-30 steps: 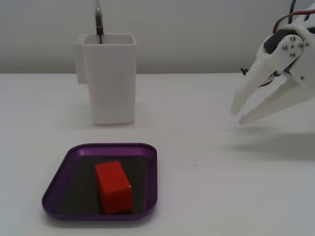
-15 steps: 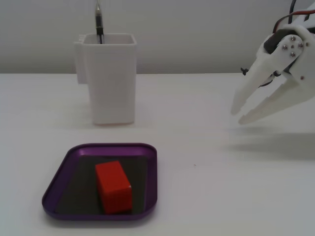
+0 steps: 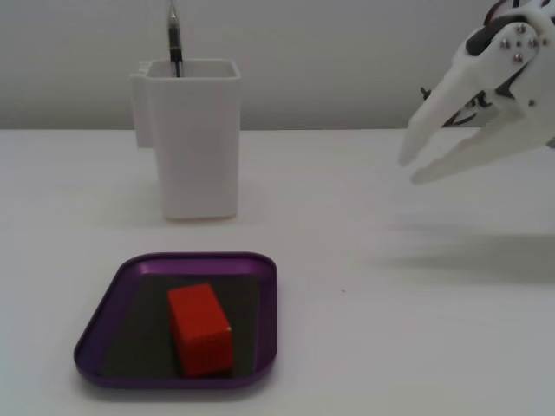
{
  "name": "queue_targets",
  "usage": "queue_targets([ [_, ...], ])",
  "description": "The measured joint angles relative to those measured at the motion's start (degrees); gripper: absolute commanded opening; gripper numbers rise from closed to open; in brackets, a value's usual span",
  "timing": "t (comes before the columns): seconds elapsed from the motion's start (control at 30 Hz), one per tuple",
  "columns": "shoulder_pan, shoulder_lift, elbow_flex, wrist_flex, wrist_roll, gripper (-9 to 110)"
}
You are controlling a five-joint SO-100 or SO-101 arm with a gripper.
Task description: Remove the cube from the box.
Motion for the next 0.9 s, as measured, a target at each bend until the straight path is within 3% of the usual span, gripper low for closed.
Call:
queue_targets([
  [0.27, 0.0, -8.26, -3.52, 0.0, -7.91, 3],
  [0.53, -2.02, -38.67, -23.03, 0.0, -11.34, 18],
  [0.9, -13.89, -80.77, -58.18, 5.27, -11.43, 20],
])
